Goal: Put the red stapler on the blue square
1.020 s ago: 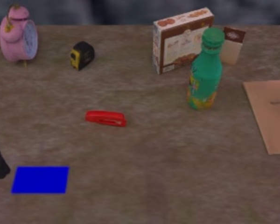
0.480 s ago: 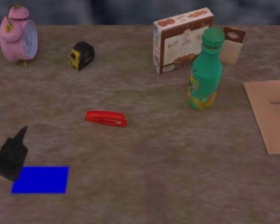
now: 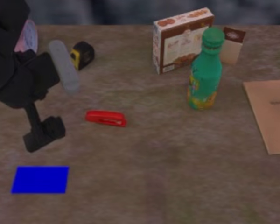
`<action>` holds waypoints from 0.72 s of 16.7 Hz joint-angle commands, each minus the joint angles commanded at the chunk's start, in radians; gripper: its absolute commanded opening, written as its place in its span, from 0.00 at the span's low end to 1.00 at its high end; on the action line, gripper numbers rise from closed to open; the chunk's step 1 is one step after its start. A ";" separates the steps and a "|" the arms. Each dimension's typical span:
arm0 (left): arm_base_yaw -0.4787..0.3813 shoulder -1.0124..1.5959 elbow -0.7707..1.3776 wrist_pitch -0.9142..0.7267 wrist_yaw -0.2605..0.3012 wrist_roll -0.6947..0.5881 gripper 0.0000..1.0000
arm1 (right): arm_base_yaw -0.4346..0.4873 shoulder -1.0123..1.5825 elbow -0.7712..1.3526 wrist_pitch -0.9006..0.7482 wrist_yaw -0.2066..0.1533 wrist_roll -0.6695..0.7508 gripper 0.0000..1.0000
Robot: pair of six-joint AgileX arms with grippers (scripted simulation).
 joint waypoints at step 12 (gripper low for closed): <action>-0.118 0.802 0.806 -0.352 -0.132 0.422 1.00 | 0.000 0.000 0.000 0.000 0.000 0.000 1.00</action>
